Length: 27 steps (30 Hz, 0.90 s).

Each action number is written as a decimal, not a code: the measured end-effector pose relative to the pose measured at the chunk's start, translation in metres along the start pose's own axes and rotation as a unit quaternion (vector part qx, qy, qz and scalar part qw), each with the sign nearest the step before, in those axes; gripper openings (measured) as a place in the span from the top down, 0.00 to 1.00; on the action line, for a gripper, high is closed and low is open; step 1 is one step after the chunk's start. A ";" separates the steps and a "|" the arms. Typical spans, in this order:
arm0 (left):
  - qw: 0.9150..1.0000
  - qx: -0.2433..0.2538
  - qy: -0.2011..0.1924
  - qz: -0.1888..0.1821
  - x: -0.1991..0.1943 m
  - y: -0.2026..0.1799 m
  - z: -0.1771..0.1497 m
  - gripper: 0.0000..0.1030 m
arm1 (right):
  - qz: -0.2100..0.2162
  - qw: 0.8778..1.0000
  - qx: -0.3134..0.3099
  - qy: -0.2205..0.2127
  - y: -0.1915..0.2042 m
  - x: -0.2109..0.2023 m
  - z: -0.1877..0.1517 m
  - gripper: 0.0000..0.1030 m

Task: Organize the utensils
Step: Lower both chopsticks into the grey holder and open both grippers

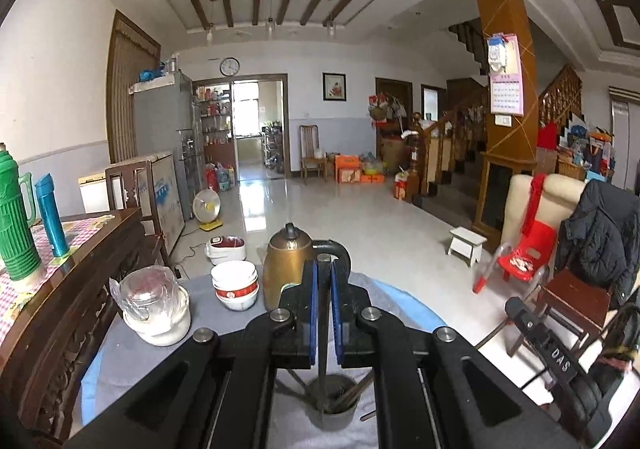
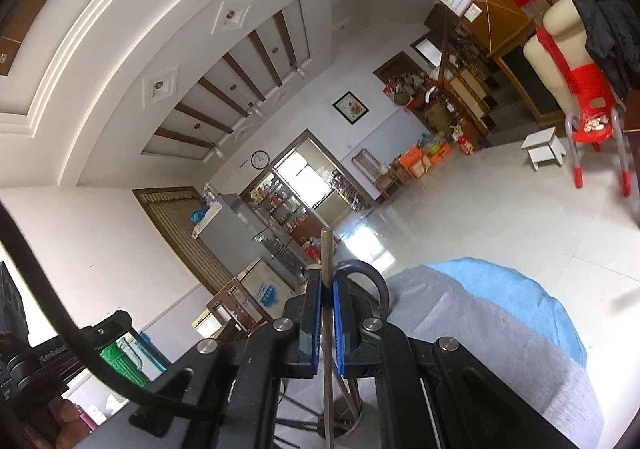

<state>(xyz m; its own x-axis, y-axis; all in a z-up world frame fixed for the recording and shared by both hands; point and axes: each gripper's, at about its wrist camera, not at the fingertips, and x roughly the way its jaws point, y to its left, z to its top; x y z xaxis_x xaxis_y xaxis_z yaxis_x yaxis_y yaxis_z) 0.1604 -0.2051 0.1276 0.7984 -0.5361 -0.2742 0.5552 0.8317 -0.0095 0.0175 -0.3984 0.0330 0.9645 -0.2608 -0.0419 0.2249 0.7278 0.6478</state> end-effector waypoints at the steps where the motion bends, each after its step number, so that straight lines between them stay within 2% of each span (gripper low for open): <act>1: 1.000 -0.001 -0.005 0.001 0.002 -0.001 0.000 0.93 | -0.004 1.000 -0.006 -0.007 0.004 0.002 -0.002 0.94; 5: 0.999 -0.002 -0.037 0.012 0.009 -0.006 -0.006 0.93 | -0.016 0.999 -0.020 -0.029 0.015 0.013 -0.010 0.94; 11: 0.999 -0.001 -0.029 0.032 0.034 -0.011 -0.024 0.93 | -0.045 0.997 -0.057 -0.033 0.028 0.037 -0.034 0.94; 16: 0.999 -0.007 -0.020 0.040 0.042 -0.005 -0.031 0.93 | -0.053 0.995 -0.084 -0.003 0.032 0.044 -0.052 0.94; 22: 0.999 0.001 -0.029 0.036 0.033 -0.001 -0.025 0.93 | -0.044 0.996 -0.079 0.019 0.024 0.047 -0.052 0.94; 27: 0.999 -0.018 -0.013 0.028 0.032 0.009 -0.025 0.93 | -0.033 0.994 -0.090 0.057 0.020 0.059 -0.056 0.94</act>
<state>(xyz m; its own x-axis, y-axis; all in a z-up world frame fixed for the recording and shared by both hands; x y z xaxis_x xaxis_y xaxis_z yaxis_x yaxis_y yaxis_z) 0.1848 -0.2113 0.0949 0.8340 -0.4921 -0.2498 0.5012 0.8648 -0.0303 0.0868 -0.3633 0.0009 0.9542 -0.2454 -0.1713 0.2987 0.8156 0.4955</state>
